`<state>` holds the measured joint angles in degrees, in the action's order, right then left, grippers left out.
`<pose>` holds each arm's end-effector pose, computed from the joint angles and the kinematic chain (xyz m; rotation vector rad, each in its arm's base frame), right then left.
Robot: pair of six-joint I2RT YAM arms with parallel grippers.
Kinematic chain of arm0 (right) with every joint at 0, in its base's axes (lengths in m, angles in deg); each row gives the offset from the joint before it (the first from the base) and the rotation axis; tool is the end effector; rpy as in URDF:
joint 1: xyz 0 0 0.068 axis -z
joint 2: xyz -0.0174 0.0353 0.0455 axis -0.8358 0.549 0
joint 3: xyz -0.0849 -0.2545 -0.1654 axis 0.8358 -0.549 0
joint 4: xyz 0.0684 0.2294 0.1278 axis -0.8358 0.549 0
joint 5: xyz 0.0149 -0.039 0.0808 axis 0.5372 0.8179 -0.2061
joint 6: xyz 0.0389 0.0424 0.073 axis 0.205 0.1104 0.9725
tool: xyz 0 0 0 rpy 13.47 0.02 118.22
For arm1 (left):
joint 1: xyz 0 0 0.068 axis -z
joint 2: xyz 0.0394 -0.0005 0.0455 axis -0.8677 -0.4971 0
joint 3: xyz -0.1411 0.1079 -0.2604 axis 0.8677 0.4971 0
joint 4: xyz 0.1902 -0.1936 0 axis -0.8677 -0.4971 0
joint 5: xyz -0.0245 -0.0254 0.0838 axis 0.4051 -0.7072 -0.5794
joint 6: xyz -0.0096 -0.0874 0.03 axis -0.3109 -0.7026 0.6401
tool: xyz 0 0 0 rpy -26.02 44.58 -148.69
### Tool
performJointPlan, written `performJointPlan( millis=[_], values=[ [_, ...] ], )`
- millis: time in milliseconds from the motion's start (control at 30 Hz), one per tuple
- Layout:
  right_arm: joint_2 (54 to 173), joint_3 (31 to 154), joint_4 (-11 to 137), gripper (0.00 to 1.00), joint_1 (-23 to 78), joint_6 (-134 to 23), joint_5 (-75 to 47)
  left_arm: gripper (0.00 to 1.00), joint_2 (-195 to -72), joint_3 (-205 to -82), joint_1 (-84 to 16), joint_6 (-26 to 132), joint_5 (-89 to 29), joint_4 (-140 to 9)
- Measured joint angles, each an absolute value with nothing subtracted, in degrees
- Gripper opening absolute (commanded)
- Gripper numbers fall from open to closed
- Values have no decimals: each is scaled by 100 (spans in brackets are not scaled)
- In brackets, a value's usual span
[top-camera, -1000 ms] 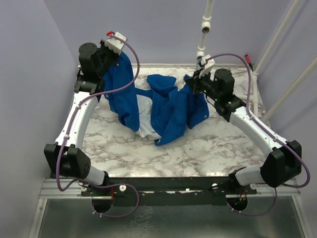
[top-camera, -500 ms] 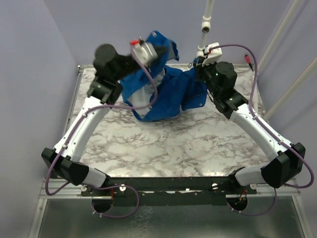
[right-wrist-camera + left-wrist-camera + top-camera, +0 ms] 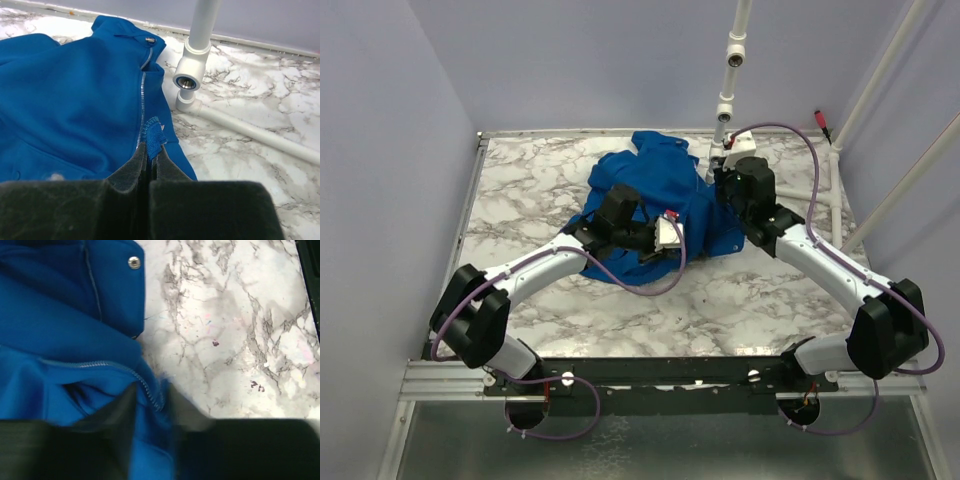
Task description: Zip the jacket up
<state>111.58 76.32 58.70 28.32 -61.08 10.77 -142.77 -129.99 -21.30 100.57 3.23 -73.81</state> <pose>0.3378 0.1546 0.3454 -0.2284 1.8215 0.0849 0.2491 -0.2721 0.2894 1.5653 1.3577 -0.8004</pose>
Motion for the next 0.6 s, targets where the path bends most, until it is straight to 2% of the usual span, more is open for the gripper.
performJointPlan(
  millis=[100,200,433,600],
  values=[
    [11158,7558,5864,1,2832,-6033,1077,69,-14331,-12755,-1955,10031,288,-7193],
    [11158,7545,5853,1,2869,-6003,1074,76,-14364,-12547,-1946,9983,281,-7079],
    [11114,7468,5796,1,2954,-5915,1044,77,-14399,-12167,-1942,9806,255,-6836],
    [11044,7357,5759,1,3033,-5863,1020,78,-14499,-11585,-1592,9165,-390,-5567]
  ],
)
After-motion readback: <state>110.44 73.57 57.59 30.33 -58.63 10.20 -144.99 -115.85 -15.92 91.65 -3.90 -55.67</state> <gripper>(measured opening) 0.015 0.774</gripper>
